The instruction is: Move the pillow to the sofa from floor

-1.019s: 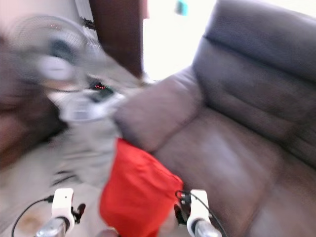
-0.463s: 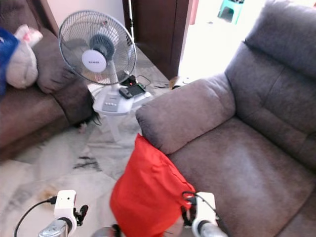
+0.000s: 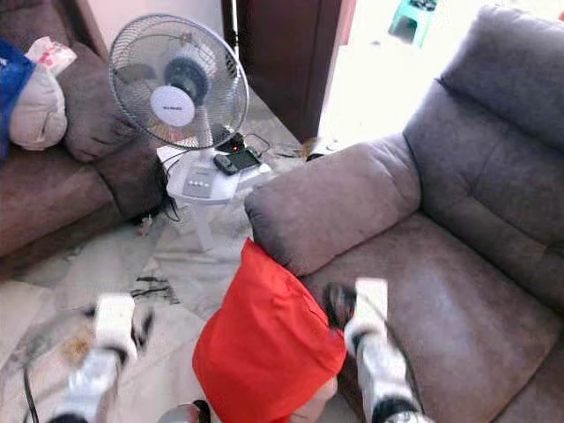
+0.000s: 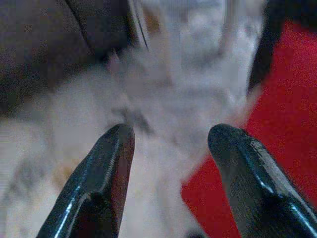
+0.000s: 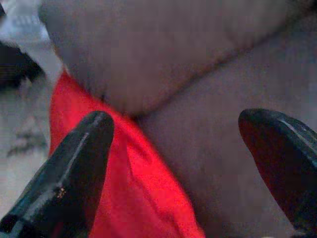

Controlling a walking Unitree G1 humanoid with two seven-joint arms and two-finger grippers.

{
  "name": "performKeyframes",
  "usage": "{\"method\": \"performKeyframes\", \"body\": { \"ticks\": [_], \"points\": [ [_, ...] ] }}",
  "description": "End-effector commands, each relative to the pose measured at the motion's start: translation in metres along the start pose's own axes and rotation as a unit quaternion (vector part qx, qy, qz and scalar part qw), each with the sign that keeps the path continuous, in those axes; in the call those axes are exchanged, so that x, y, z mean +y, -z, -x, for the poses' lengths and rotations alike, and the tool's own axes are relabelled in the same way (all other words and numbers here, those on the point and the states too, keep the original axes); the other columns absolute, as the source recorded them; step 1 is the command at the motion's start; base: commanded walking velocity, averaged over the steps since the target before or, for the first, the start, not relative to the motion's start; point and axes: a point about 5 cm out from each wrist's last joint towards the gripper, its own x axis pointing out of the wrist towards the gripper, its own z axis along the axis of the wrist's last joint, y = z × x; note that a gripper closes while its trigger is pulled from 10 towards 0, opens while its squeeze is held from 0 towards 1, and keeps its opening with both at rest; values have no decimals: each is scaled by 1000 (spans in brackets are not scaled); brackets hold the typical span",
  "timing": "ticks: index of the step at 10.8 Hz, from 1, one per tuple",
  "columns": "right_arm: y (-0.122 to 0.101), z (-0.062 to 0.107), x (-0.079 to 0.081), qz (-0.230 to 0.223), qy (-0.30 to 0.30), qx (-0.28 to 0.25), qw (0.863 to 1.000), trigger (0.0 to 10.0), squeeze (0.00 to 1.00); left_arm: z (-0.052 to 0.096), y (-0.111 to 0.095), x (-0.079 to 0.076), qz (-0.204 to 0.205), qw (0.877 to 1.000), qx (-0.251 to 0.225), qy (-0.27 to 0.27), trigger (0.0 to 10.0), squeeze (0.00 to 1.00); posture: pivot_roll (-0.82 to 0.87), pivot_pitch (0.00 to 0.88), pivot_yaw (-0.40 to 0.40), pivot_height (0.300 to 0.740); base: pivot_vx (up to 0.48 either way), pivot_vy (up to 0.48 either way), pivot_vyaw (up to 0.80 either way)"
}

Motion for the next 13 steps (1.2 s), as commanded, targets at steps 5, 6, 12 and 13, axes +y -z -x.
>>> {"method": "performKeyframes", "body": {
  "ticks": [5, 6, 12, 13],
  "points": [
    [-78, 8, 13, 10, -14, -245, 969, 10000, 0, -5, -136, -8, -33, 948, -316, -7, 10000, 0, 58, 19, -18, 740, 0, 0, 0],
    [-88, 10, 13, 19, 0, -269, 963, 10000, 0, -4, -144, -15, -37, 943, -331, 1, 10000, 0, 39, 0, -10, 740, 0, 0, 0],
    [-98, 4, 21, 11, 6, -256, 967, 10000, 0, -2, -140, -20, -34, 951, -308, 10, 10000, 0, 42, 0, -18, 740, 0, 0, 0],
    [-102, 4, 24, 11, 2, -261, 965, 10000, 0, -2, -143, -22, -45, 950, -310, 17, 10000, 0, 39, 0, -18, 740, 0, 0, 0]
  ]
}}
